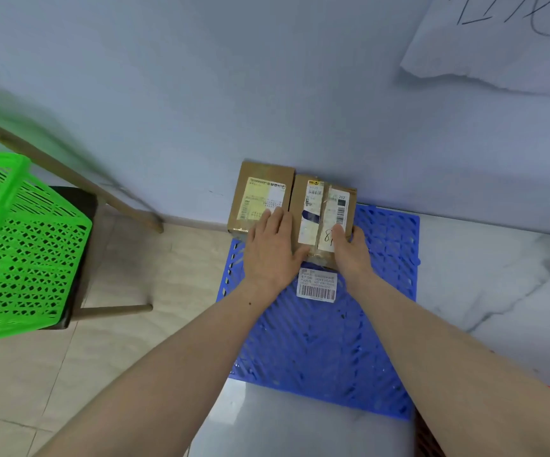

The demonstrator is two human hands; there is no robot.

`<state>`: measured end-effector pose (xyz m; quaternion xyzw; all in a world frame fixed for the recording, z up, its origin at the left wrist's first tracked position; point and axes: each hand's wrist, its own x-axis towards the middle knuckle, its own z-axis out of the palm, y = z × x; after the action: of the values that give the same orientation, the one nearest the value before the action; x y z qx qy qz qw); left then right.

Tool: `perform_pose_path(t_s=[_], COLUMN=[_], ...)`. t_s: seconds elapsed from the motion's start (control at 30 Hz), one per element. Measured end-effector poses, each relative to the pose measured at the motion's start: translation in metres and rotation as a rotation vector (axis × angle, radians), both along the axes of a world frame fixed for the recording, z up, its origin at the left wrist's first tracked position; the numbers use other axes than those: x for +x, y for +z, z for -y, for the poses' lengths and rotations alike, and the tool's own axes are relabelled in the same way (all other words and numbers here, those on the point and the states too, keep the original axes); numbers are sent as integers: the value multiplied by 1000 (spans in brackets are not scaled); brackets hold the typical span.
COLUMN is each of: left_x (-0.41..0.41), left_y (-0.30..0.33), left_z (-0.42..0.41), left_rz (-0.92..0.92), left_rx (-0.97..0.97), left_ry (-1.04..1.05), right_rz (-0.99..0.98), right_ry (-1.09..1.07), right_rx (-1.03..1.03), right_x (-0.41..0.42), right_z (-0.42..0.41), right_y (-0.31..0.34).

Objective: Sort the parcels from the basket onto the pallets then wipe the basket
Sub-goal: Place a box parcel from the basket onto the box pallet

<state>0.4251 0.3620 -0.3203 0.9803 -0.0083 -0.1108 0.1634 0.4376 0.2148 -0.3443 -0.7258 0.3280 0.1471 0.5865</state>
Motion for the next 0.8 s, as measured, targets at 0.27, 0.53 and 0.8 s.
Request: perform_pose_path(t_s=[0.27,0.53,0.8], left_x=[2,1,-29], left_y=[1,18,71], left_z=[-3,0,13], left_rz=[4,-105,-153], left_rx=[-3,-124,-240], left_ry=[-26,37,160], right_rz=[-16,-90,-70], right_ry=[78,116,190], right_rx=[-30,-72,-145], right_x=[7,-16,-68], right_z=[2,11,31], right_y=[-4,26,91])
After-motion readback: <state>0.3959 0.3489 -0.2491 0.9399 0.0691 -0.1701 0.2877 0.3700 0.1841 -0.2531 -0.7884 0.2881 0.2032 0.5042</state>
